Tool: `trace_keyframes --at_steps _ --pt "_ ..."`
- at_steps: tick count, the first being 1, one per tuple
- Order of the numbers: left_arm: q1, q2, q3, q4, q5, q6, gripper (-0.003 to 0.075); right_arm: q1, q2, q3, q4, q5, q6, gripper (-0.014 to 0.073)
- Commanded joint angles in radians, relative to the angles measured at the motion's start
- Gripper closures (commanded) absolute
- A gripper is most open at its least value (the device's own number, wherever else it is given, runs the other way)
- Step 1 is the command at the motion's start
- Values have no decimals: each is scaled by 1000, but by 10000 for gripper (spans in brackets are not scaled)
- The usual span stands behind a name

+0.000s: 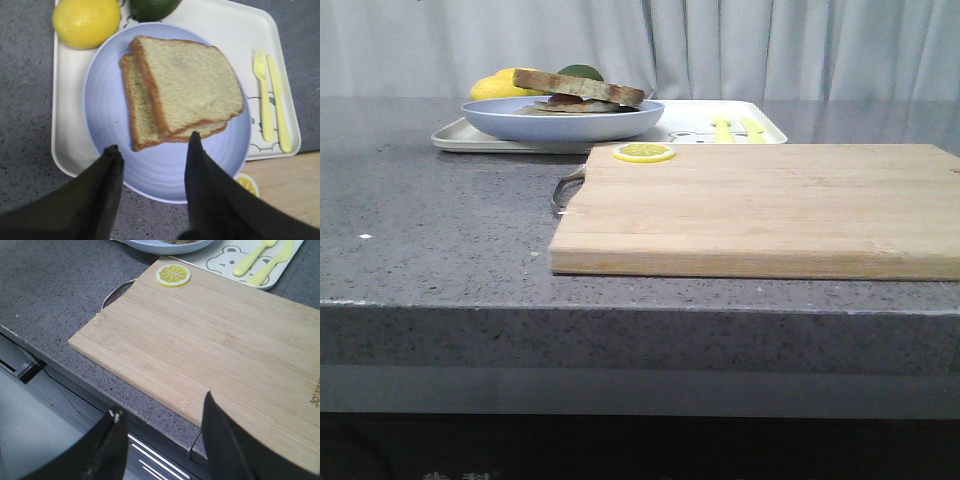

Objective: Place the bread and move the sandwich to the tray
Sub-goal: 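Open the left gripper and withdraw it from the plate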

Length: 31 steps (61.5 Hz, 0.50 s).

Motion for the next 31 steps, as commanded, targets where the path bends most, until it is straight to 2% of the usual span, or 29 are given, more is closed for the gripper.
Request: trace_keyframes --at_steps 1,8,16,23,31 --pt "-88 -124 -28 61 -47 7 418 -2 0 -24 -2 -73 0 222" --pt "-214 -185 -28 210 -48 3 419 -2 0 -24 -2 -73 0 222" --pt "-312 -233 -28 268 -42 3 419 -2 0 -24 -2 -73 0 222" --pt "-356 -269 -10 277 -46 1 419 -2 0 -24 -2 -73 0 222" --pt "-377 -339 88 279 -94 1 419 -2 0 -24 -2 -73 0 222"
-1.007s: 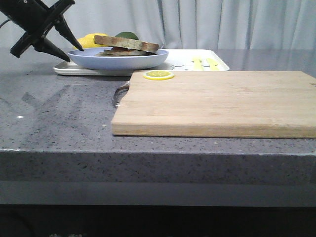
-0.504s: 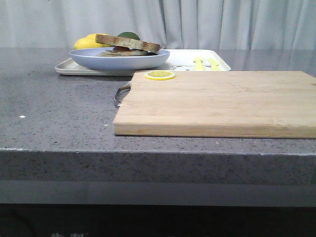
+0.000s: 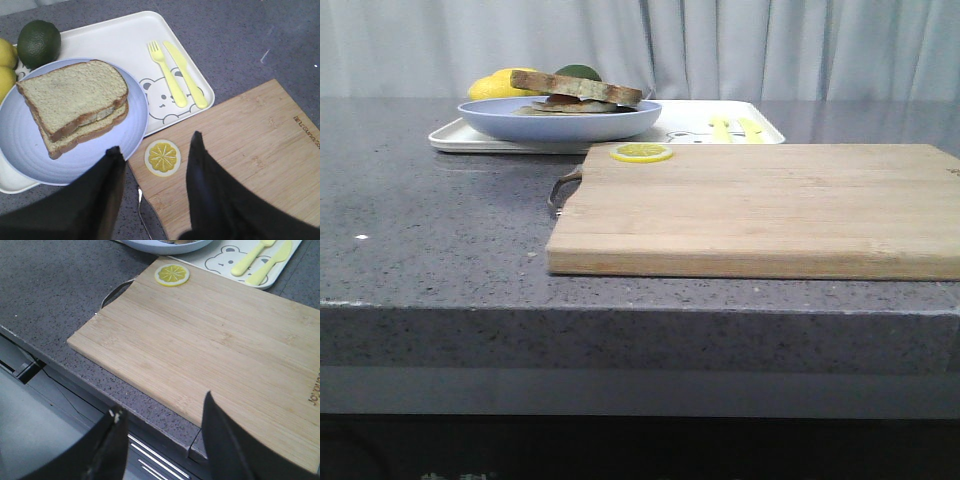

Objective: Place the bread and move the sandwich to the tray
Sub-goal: 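Open the left gripper and withdraw it from the plate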

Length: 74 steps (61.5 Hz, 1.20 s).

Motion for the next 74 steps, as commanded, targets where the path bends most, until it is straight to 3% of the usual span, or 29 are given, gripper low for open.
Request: trace_keyframes --at_steps 1,15,47,60,74 --pt "-16 -102 51 0 -105 -1 419 -2 0 -24 -2 -73 0 222" --pt "-16 -299 374 56 -302 -1 420 -2 0 -24 -2 -73 0 222" --pt "-16 -797 1080 156 -592 2 428 -2 0 -24 -2 -73 0 222" --pt "-16 -952 1230 175 -615 2 428 -2 0 -24 -2 -73 0 222" --pt "-16 -1031 1281 210 -608 2 428 -2 0 -24 -2 -73 0 222"
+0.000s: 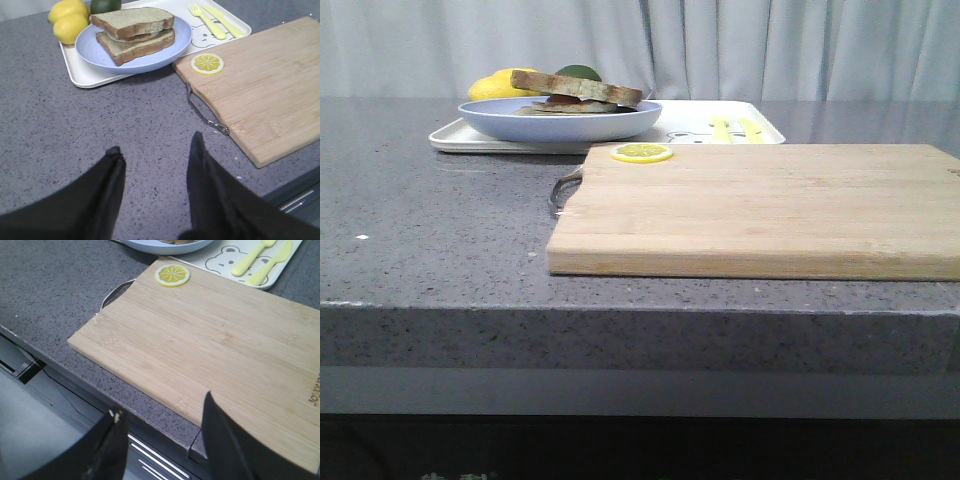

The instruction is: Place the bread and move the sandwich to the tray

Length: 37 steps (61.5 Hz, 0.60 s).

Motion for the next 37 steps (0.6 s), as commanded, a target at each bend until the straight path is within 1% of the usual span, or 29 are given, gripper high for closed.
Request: trace_keyframes --at_steps 1,14,17,21,22,27,32,33,34,37 --pt "-9 -14 -17 19 -78 0 428 -2 0 -24 -2 -73 0 222" --pt "-9 -14 -17 48 -77 0 428 -2 0 -24 -2 -73 0 229" --pt "-9 -14 -17 49 -79 0 428 -2 0 -24 -2 -73 0 264" --pt "-9 -14 -17 51 -81 0 430 -2 0 -24 -2 -73 0 343" --pt "-9 -14 -17 51 -81 0 433 -2 0 -24 -2 -72 0 375" --pt "-9 -14 -17 51 -83 0 490 -2 0 -24 -2 -72 0 511" --pt "-9 -14 -17 51 -83 0 594 -2 0 -24 -2 -72 0 638" --pt "-9 -14 -17 51 -83 0 620 -2 0 -24 -2 -72 0 654" --pt "-9 -14 -17 51 -83 0 629 -2 0 -24 -2 -72 0 668" --pt "-9 -14 -17 51 -83 0 685 -2 0 -24 -2 -72 0 657"
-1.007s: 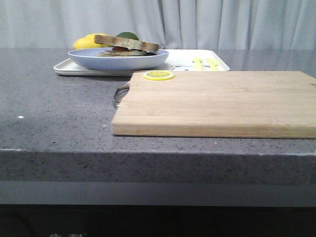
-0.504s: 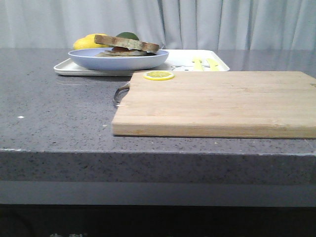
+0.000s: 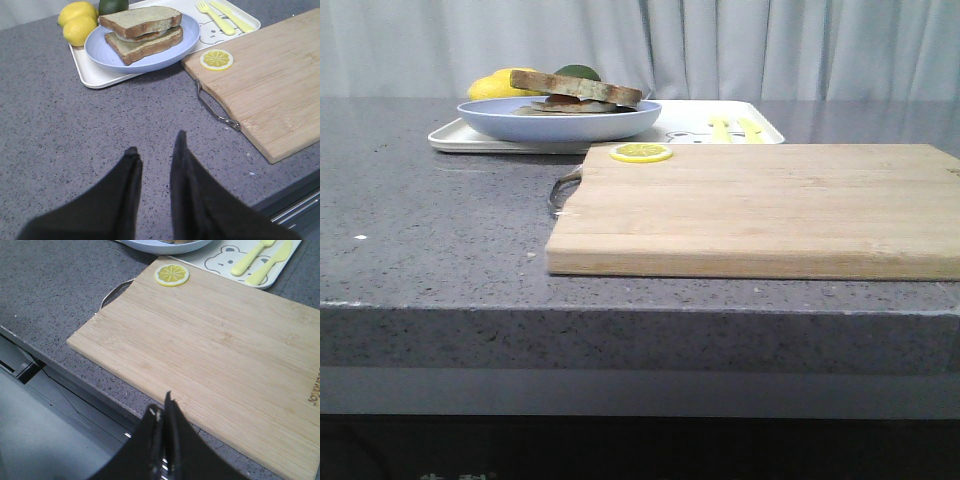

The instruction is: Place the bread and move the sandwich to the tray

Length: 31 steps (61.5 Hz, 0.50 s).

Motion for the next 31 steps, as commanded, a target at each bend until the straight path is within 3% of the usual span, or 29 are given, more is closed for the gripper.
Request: trace_keyframes --at_steps 1,5,31 --pt "-9 -1 -28 5 -81 0 700 -2 0 -24 -2 -72 0 658" --pt "-9 -1 -28 3 -75 0 741 -2 0 -24 -2 -72 0 662" --pt "-9 -1 -25 3 -83 0 741 -2 0 -24 -2 -72 0 662"
